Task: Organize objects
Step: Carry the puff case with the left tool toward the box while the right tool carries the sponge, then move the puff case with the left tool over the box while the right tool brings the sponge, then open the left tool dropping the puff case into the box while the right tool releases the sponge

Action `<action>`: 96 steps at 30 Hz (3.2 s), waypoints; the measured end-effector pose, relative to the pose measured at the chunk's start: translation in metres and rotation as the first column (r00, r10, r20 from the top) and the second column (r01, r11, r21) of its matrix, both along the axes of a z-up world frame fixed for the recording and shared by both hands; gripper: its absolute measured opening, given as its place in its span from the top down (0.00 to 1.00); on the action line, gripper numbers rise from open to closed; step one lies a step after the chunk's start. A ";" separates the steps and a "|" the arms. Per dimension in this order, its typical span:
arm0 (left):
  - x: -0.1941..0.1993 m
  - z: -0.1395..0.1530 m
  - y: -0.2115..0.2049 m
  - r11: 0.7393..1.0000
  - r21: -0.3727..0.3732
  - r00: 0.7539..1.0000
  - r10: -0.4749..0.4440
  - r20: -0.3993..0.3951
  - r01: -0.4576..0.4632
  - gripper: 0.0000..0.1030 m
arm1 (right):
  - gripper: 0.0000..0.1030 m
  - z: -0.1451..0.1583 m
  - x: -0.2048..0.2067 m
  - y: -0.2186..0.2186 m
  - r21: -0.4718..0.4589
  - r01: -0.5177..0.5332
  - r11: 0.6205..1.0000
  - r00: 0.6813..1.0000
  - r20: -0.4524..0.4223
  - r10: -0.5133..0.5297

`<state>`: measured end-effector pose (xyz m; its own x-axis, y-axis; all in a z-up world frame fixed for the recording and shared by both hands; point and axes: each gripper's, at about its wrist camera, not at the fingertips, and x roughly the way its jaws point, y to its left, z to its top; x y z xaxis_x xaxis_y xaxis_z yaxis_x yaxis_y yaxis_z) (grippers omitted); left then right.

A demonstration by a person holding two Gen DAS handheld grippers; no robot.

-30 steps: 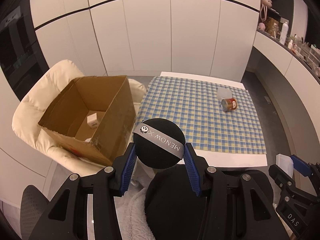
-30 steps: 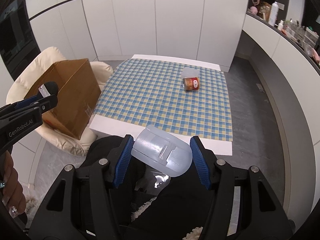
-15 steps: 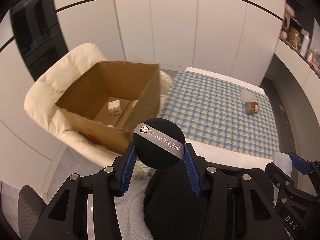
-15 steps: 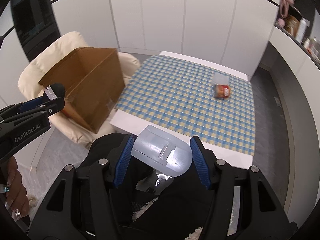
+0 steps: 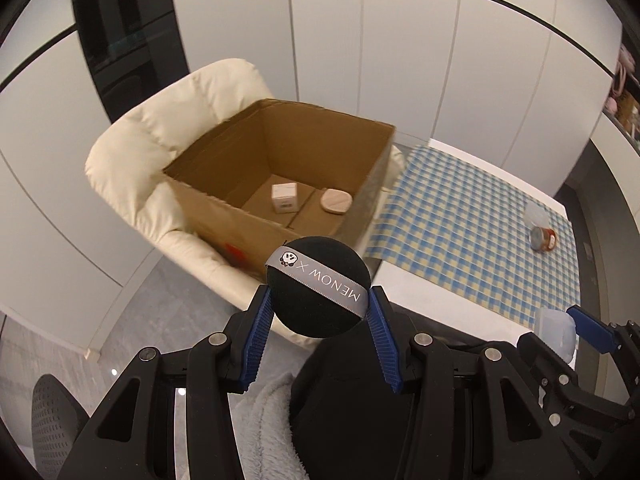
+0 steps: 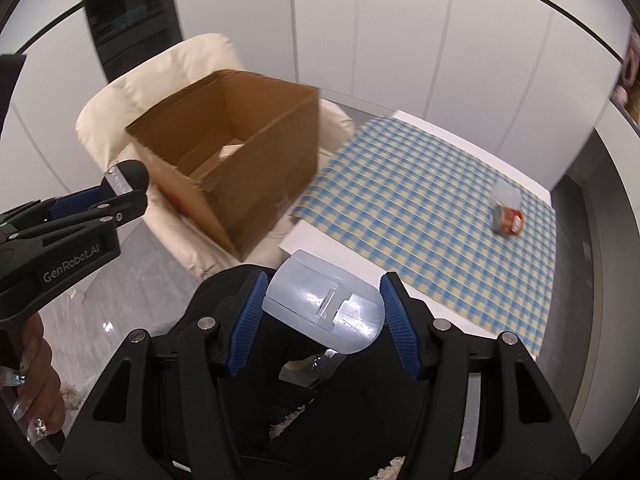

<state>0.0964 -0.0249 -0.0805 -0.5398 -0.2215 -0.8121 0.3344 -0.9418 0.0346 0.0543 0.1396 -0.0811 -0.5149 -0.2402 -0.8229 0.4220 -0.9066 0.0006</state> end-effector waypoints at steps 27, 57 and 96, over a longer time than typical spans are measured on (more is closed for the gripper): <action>-0.007 -0.008 -0.049 0.994 0.019 0.994 0.106 0.015 -0.106 0.53 | 0.40 -0.008 -0.023 -0.046 0.029 -0.084 0.996 0.996 0.009 0.084; -0.121 -0.023 -0.137 0.972 0.006 0.972 0.235 -0.019 -0.235 0.53 | 0.40 -0.022 -0.164 -0.139 0.047 -0.111 0.993 0.992 -0.060 0.114; -0.158 -0.048 -0.179 0.965 0.063 0.967 0.255 -0.008 -0.254 0.07 | 0.03 -0.059 -0.188 -0.235 0.110 -0.248 0.963 0.961 -0.101 0.259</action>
